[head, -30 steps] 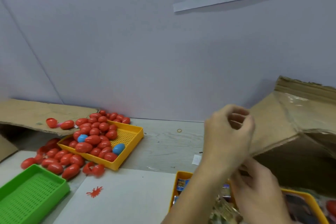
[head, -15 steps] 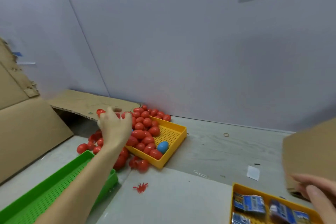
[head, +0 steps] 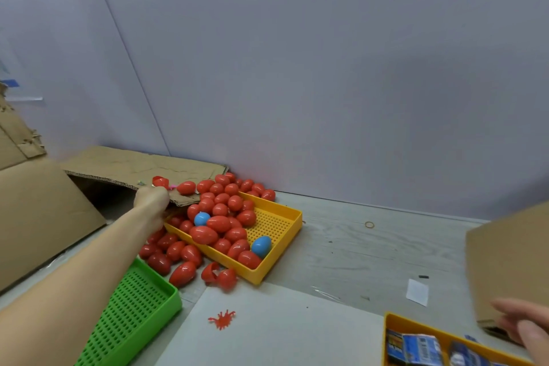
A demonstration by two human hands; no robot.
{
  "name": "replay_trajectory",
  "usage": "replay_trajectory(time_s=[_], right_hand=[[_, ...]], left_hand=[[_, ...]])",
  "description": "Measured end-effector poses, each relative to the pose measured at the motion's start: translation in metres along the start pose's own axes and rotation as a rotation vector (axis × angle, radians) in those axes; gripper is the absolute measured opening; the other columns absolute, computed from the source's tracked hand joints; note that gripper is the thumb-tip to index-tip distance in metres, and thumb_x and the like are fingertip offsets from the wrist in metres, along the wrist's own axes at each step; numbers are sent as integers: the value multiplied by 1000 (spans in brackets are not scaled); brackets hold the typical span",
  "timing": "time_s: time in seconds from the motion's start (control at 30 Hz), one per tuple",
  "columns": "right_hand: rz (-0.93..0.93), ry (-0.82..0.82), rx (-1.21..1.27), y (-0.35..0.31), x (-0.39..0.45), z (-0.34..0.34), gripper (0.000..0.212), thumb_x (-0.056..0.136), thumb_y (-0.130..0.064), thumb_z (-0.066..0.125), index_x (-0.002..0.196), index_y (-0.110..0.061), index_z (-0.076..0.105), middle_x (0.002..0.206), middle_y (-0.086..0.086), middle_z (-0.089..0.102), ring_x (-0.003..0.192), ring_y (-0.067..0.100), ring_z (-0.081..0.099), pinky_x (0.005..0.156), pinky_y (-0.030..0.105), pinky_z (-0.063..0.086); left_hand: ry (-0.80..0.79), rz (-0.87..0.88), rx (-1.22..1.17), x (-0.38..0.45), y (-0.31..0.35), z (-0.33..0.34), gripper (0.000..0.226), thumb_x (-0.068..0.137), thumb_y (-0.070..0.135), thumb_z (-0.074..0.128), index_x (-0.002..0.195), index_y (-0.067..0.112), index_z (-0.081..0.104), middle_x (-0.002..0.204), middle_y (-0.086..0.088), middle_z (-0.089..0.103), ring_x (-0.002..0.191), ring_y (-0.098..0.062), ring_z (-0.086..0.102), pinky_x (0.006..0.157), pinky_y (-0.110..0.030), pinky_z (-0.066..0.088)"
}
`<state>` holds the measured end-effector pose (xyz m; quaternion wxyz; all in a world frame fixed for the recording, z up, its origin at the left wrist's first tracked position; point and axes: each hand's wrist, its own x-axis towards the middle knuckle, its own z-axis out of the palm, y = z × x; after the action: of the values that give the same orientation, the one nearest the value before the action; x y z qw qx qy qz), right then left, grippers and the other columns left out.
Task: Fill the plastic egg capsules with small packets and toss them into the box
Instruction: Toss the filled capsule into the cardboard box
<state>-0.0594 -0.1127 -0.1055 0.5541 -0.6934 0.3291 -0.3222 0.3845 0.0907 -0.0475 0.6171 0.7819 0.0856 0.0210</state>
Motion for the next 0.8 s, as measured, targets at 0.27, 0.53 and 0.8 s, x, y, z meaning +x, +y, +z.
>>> replay_trajectory(time_s=[0.27,0.53,0.8], right_hand=[[-18,119,-5,3,8,-15,82,88,27,34,44,-34,67,49,-25,62,67,-4,64,82,14,44],[35,32,84,-7,8,-7,85,93,25,26,53,-32,75,46,-22,61,70,-4,64,85,14,44],[-31,125,-81,15,6,-8,76,94,19,31,54,-29,75,54,-28,64,72,-6,64,81,9,43]], left_hand=[[-39,-1,-69,-1,-1,12,28,92,-6,41,116,-2,55,113,-19,59,103,-34,62,92,-46,52],[-111,1,-1,-1,2,5,24,94,17,65,109,1,54,120,-21,62,106,-38,63,98,-50,51],[253,409,611,-14,6,4,60,87,28,69,131,-3,42,138,-32,36,130,-45,30,108,-49,29]])
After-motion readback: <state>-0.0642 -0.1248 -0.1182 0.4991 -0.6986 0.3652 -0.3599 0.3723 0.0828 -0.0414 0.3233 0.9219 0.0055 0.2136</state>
